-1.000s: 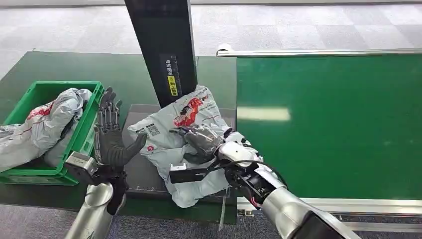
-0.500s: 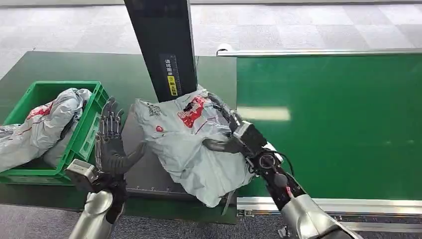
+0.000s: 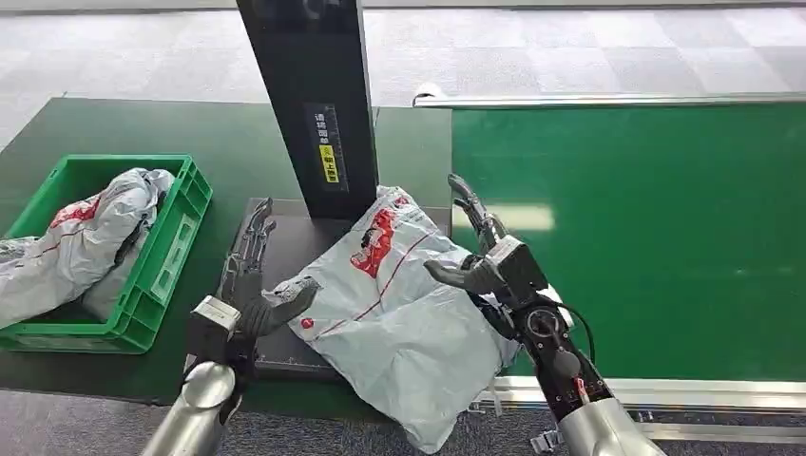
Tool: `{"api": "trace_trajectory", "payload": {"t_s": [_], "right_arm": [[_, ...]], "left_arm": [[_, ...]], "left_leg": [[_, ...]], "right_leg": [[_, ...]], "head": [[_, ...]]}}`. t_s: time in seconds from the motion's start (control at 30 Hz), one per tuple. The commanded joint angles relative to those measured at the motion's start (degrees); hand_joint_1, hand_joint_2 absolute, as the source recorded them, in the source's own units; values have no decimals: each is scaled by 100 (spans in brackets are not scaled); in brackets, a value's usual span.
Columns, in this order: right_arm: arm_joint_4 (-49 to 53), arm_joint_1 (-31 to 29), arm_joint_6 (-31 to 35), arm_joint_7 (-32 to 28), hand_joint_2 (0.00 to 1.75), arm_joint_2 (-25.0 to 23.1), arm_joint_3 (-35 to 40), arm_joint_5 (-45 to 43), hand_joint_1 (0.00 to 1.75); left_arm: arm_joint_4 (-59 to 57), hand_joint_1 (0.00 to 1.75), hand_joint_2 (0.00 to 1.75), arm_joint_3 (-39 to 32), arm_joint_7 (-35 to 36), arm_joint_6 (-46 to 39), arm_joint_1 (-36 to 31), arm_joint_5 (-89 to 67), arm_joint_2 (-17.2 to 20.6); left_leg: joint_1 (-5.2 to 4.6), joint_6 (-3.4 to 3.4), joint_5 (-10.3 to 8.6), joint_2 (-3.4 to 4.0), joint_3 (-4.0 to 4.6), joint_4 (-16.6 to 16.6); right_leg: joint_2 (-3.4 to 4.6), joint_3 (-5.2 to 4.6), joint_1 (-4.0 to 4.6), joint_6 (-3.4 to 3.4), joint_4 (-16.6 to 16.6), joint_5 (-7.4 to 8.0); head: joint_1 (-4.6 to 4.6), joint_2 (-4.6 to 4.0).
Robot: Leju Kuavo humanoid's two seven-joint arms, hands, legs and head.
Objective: Moved the parcel from conveyor to table for the left to box.
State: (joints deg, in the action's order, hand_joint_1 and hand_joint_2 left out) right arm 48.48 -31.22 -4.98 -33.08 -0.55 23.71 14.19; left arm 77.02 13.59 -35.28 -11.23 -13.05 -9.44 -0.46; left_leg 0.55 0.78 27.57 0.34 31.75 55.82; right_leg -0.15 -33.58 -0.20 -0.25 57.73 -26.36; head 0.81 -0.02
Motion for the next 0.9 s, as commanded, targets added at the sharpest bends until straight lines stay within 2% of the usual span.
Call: {"api": "trace_trajectory", "payload": {"t_s": [0.03,0.2,0.3,0.47,0.5,0.6,0.73,0.8,0.9], "right_arm": [[-513,-33,702,245,175,29,270,812,0],[-205,89,641,-148,175,3,-57,508,0],[153,224,644,-530,175,-21,-283,224,0],[428,333,565,-692,175,-26,-437,-6,0],[791,461,540,-692,175,1,-505,-200,0],[1557,740,375,-692,175,72,-656,-797,0],[1670,748,187,-692,175,30,-832,-1153,0],[1735,823,-27,-692,175,24,-886,-1271,0],[1774,874,-28,-692,175,-5,-885,-1245,0]], "left_arm": [[130,0,175,-254,-129,-488,206,207,-47],[530,0,175,-257,-219,-552,314,333,-16],[536,0,175,322,-125,-284,275,-303,237],[394,0,175,717,81,-212,212,-897,306],[234,0,175,1039,348,-172,116,-1495,386],[-260,0,175,1577,871,-119,-115,-2441,220],[-626,0,175,1917,1384,-162,-321,-3106,116],[-888,0,175,2209,1991,-23,-514,-3700,107],[-957,0,175,2268,2100,3,-594,-3831,55]], "left_leg": [[0,-3,-1,2,-18,-14],[-1,-4,0,-3,-2,-4],[-1,-4,-2,-8,-3,-4],[-3,-3,-3,-13,-4,-7],[-4,-2,-2,-11,1,-4],[-4,-3,-5,-28,-1,-7],[-6,-5,-7,-33,0,-6],[-5,-5,-5,-24,0,-5],[-4,-4,-6,-26,0,-4]], "right_leg": [[5,18,0,4,-17,4],[0,3,-1,3,-5,1],[-4,5,-1,4,-6,1],[-8,8,-3,4,-6,0],[-8,1,-4,2,-2,0],[-24,7,-4,3,-7,-3],[-27,4,-7,5,-6,-2],[-19,4,-6,5,-6,0],[-24,4,-5,4,-5,-1]], "head": [[-2,0],[-4,0],[-4,0],[-2,0],[-4,0],[-4,0],[-2,0],[-2,0],[-4,0]]}}
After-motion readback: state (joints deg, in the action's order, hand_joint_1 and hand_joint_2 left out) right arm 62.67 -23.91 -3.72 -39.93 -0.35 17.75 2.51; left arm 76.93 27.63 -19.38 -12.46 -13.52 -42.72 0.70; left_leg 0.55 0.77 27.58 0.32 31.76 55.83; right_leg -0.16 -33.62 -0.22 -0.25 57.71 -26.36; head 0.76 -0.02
